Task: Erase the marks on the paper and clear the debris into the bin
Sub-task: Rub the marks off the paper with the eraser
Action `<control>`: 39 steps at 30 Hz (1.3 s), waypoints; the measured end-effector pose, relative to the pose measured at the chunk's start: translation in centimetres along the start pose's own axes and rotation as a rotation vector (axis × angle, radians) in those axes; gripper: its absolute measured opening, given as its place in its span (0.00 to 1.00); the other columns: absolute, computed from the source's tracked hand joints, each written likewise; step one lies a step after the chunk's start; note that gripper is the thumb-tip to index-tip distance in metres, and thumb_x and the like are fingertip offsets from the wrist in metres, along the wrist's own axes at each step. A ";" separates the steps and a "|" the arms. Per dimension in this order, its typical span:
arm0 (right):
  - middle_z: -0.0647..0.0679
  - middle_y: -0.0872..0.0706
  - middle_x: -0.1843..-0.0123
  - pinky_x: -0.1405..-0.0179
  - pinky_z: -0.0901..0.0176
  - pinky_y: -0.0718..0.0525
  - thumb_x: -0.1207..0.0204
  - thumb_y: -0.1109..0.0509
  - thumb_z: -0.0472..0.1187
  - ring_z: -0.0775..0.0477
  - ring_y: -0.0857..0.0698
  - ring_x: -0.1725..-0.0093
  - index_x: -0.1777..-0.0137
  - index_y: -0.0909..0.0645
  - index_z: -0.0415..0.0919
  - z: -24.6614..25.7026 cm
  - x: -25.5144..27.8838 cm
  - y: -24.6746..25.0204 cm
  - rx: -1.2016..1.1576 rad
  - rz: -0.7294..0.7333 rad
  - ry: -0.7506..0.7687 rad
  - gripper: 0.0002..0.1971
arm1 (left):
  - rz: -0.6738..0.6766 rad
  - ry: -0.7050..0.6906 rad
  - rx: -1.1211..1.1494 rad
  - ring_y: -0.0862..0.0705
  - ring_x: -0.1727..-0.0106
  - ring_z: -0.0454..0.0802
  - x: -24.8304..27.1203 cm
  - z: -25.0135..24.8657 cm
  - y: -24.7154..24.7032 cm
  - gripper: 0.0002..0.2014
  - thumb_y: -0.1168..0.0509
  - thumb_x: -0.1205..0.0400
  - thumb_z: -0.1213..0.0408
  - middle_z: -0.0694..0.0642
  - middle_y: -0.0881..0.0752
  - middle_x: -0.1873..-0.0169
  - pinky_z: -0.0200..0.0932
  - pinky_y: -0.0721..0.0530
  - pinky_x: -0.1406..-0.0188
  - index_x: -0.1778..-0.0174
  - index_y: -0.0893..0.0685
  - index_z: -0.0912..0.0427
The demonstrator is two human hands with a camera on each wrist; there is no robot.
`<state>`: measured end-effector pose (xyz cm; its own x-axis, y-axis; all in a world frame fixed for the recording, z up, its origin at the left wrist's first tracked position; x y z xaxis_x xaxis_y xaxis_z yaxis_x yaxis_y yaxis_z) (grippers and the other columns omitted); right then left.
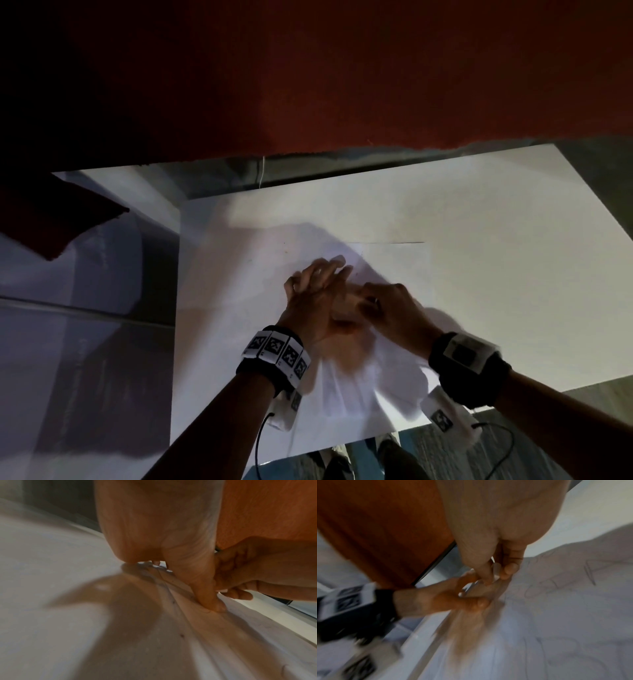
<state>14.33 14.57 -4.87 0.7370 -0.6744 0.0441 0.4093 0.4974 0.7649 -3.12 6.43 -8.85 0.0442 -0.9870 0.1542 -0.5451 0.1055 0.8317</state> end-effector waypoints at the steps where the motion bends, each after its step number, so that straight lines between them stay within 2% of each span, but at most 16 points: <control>1: 0.54 0.15 0.67 0.67 0.62 0.25 0.27 0.29 0.35 0.53 0.19 0.69 0.59 0.15 0.48 0.1 0.1 0.2 0.010 0.009 0.040 0.06 | 0.004 0.002 -0.007 0.62 0.11 0.42 0.0 0.0 0.0 0.56 0.23 0.31 0.31 0.31 0.58 0.12 0.51 0.55 0.16 0.10 0.47 0.36; 5: 0.57 0.23 0.72 0.69 0.61 0.30 0.25 0.31 0.35 0.50 0.25 0.72 0.67 0.24 0.52 -1.6 -1.0 1.7 0.003 -0.125 -0.098 0.13 | 0.031 0.012 -0.048 0.62 0.11 0.43 -0.3 0.0 0.0 0.57 0.24 0.32 0.30 0.30 0.61 0.13 0.47 0.56 0.21 0.11 0.50 0.34; 8: 0.57 0.21 0.71 0.69 0.63 0.32 0.26 0.30 0.36 0.55 0.26 0.73 0.65 0.19 0.46 0.1 0.1 0.4 0.008 -0.015 0.036 0.07 | 0.018 0.004 -0.009 0.63 0.11 0.41 -0.1 0.1 -0.1 0.57 0.22 0.31 0.32 0.30 0.60 0.12 0.49 0.56 0.17 0.10 0.48 0.36; 9: 0.58 0.20 0.71 0.68 0.65 0.33 0.26 0.30 0.36 0.56 0.25 0.73 0.65 0.19 0.46 0.0 0.0 0.6 0.006 -0.012 0.034 0.07 | 0.017 0.004 -0.013 0.63 0.11 0.40 -0.1 0.1 -0.1 0.57 0.22 0.30 0.33 0.30 0.60 0.12 0.49 0.56 0.17 0.10 0.48 0.36; 12: 0.57 0.23 0.75 0.70 0.65 0.33 0.25 0.30 0.38 0.53 0.26 0.74 0.69 0.20 0.49 -1.6 -1.0 1.7 -0.013 -0.144 -0.128 0.12 | 0.019 0.002 -0.055 0.64 0.12 0.39 -0.1 -0.2 0.1 0.56 0.24 0.30 0.31 0.29 0.60 0.14 0.47 0.56 0.21 0.10 0.49 0.35; 16: 0.55 0.22 0.74 0.70 0.65 0.31 0.28 0.29 0.36 0.54 0.25 0.74 0.69 0.21 0.46 0.3 0.4 -0.2 -0.026 -0.027 -0.004 0.10 | 0.016 0.017 -0.003 0.62 0.11 0.40 -0.2 -0.1 0.1 0.56 0.22 0.29 0.34 0.29 0.59 0.13 0.40 0.61 0.22 0.10 0.48 0.36; 18: 0.51 0.18 0.73 0.69 0.59 0.25 0.28 0.28 0.36 0.51 0.23 0.74 0.67 0.17 0.43 -0.7 -0.4 0.4 -0.013 -0.073 -0.069 0.07 | 0.030 0.015 -0.044 0.62 0.11 0.41 -0.3 0.0 0.1 0.56 0.24 0.30 0.31 0.29 0.61 0.13 0.48 0.57 0.19 0.10 0.49 0.35; 20: 0.49 0.18 0.73 0.68 0.55 0.25 0.27 0.29 0.36 0.45 0.22 0.73 0.67 0.16 0.42 -1.3 -0.9 0.7 0.005 -0.152 -0.135 0.08 | 0.039 0.024 -0.066 0.62 0.11 0.42 -0.4 -0.1 0.0 0.56 0.26 0.31 0.29 0.29 0.61 0.13 0.52 0.53 0.19 0.11 0.50 0.34; 22: 0.51 0.19 0.74 0.69 0.57 0.27 0.27 0.29 0.36 0.50 0.23 0.74 0.71 0.20 0.44 0.0 -0.3 -0.2 -0.014 -0.132 -0.106 0.11 | 0.038 0.035 -0.031 0.62 0.11 0.41 -0.3 -0.2 0.1 0.56 0.25 0.30 0.30 0.28 0.61 0.13 0.50 0.55 0.19 0.11 0.50 0.34; 24: 0.52 0.22 0.75 0.71 0.60 0.29 0.26 0.29 0.36 0.52 0.25 0.75 0.72 0.23 0.46 0.7 0.4 -0.7 -0.050 -0.095 -0.051 0.13 | 0.036 0.033 -0.050 0.63 0.11 0.41 -0.3 -0.3 0.2 0.56 0.25 0.30 0.30 0.29 0.61 0.13 0.46 0.57 0.22 0.11 0.49 0.34; 27: 0.52 0.24 0.75 0.70 0.59 0.30 0.26 0.30 0.36 0.49 0.27 0.75 0.70 0.19 0.42 -1.0 -0.6 0.3 -0.003 -0.159 -0.129 0.11 | 0.037 0.035 -0.093 0.62 0.11 0.42 -0.2 -0.4 0.2 0.57 0.26 0.31 0.28 0.30 0.62 0.13 0.50 0.54 0.21 0.10 0.51 0.34; 30: 0.55 0.25 0.76 0.70 0.70 0.33 0.26 0.30 0.36 0.56 0.26 0.76 0.71 0.20 0.44 0.2 -0.2 -0.3 -0.016 -0.148 -0.118 0.12 | 0.046 0.046 -0.032 0.62 0.11 0.42 -0.1 -0.4 0.1 0.56 0.24 0.30 0.32 0.30 0.61 0.13 0.50 0.54 0.18 0.10 0.50 0.35; 33: 0.55 0.24 0.76 0.71 0.63 0.32 0.27 0.30 0.35 0.53 0.27 0.76 0.72 0.20 0.49 -0.2 -0.5 0.3 -0.034 -0.131 -0.123 0.14 | 0.042 0.035 -0.060 0.62 0.11 0.42 -0.1 -0.3 0.2 0.57 0.25 0.30 0.29 0.30 0.62 0.13 0.51 0.54 0.19 0.10 0.51 0.35; 35: 0.53 0.21 0.75 0.70 0.61 0.32 0.27 0.31 0.35 0.50 0.25 0.75 0.73 0.21 0.48 -1.1 -1.0 0.8 -0.032 -0.189 -0.164 0.14 | 0.042 0.037 -0.073 0.62 0.11 0.42 -0.1 -0.3 0.1 0.57 0.26 0.31 0.28 0.29 0.62 0.13 0.50 0.54 0.21 0.10 0.51 0.34; 36: 0.53 0.21 0.75 0.70 0.62 0.31 0.27 0.31 0.36 0.52 0.25 0.76 0.73 0.22 0.47 -0.8 -0.9 0.4 -0.023 -0.188 -0.173 0.14 | 0.040 0.040 -0.058 0.62 0.11 0.42 -0.1 -0.2 0.1 0.57 0.25 0.31 0.29 0.29 0.61 0.13 0.50 0.54 0.19 0.10 0.51 0.34; 39: 0.53 0.19 0.73 0.69 0.62 0.26 0.26 0.32 0.39 0.54 0.22 0.74 0.70 0.21 0.47 0.6 0.3 -1.0 -0.022 -0.091 -0.130 0.11 | 0.054 0.044 -0.021 0.63 0.11 0.41 -0.2 -0.4 0.3 0.57 0.23 0.30 0.32 0.31 0.60 0.12 0.51 0.55 0.17 0.10 0.50 0.35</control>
<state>13.81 13.51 -5.22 0.6214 -0.7812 0.0594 0.4838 0.4423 0.7552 -2.97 6.67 -8.42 0.0521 -0.9737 0.2218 -0.5299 0.1613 0.8326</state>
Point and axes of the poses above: each hand's wrist, its own x-axis away from the middle knuckle, its own y-axis out of the back of the hand, z = x × y, the point moved 1 cm from there along -x, towards the middle knuckle
